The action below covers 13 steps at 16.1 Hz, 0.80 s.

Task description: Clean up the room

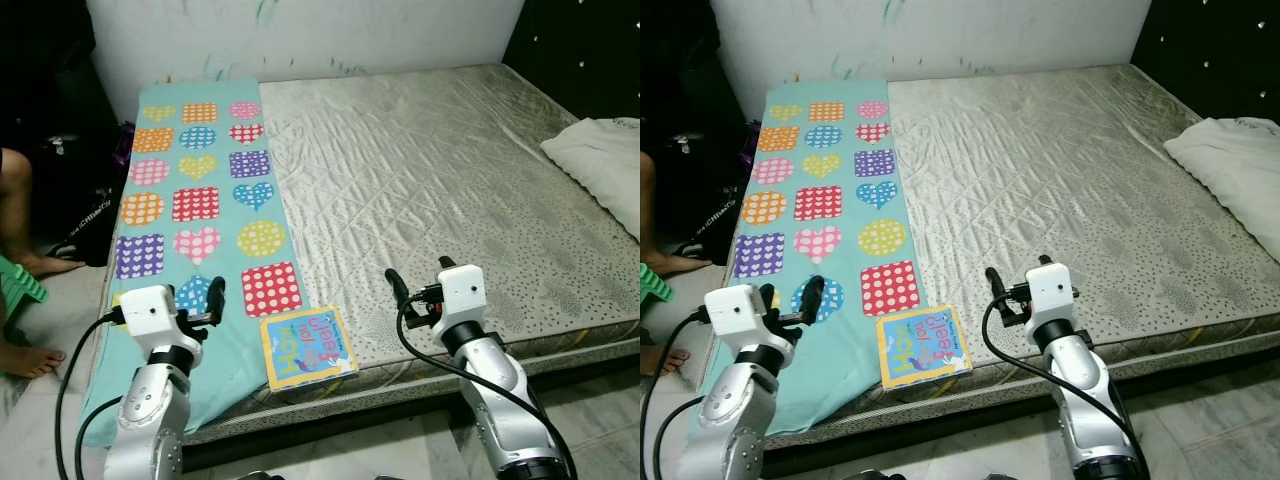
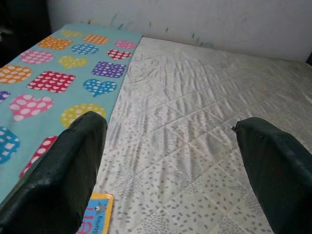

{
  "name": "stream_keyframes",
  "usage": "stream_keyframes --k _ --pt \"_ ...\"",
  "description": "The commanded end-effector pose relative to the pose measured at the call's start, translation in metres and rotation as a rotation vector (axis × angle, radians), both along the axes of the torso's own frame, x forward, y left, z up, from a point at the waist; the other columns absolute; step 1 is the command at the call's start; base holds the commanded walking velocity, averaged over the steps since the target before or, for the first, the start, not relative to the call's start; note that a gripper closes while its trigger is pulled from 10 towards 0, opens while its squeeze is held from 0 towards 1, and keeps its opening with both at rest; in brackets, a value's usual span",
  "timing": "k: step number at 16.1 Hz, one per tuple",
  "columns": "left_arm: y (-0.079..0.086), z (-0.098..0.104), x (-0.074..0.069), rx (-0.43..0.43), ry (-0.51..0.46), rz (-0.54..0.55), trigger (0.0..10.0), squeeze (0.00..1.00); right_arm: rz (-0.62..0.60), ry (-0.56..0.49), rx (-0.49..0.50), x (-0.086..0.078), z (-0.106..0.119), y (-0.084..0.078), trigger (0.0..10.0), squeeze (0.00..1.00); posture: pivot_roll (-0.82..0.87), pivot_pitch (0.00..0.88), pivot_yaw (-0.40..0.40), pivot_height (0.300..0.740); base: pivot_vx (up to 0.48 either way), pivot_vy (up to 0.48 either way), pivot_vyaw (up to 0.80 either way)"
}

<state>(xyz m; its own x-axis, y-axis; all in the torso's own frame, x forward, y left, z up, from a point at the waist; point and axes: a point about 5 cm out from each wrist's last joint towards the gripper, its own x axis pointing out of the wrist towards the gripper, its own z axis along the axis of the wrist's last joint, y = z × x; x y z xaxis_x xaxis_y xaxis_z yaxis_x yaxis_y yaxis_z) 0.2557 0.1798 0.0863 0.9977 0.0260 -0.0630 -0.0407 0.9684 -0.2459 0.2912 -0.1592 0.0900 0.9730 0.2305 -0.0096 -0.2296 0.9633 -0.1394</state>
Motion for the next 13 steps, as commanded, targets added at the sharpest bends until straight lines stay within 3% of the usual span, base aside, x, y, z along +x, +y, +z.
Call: stream_keyframes --k 1,5,7,9,13 --pt "0.003 -0.002 -0.001 0.015 0.017 0.012 10.0 0.0 0.002 -0.007 -0.01 0.001 0.003 0.001 10.0 0.0 -0.14 0.097 0.021 0.74 0.0 0.0 0.0" --pt "0.023 -0.005 -0.003 0.086 0.031 0.056 10.0 0.0 -0.003 0.025 -0.012 0.004 0.008 0.006 10.0 0.0 -0.14 0.097 0.023 0.74 0.0 0.0 0.0" --pt "0.037 -0.005 -0.01 0.129 0.039 0.093 10.0 0.0 -0.009 0.067 -0.085 0.002 0.0 0.0 10.0 0.0 -0.12 0.088 0.021 0.74 0.0 0.0 0.0" --pt "0.044 -0.008 -0.019 0.156 0.051 0.117 10.0 0.0 0.036 0.057 -0.101 0.0 -0.001 0.0 10.0 0.0 -0.11 0.08 0.018 0.74 0.0 0.0 0.0" --pt "0.045 -0.013 -0.021 0.162 0.048 0.139 10.0 0.0 0.08 0.021 -0.082 0.009 0.004 0.013 10.0 0.0 -0.08 0.038 0.012 0.74 0.0 0.0 0.0"
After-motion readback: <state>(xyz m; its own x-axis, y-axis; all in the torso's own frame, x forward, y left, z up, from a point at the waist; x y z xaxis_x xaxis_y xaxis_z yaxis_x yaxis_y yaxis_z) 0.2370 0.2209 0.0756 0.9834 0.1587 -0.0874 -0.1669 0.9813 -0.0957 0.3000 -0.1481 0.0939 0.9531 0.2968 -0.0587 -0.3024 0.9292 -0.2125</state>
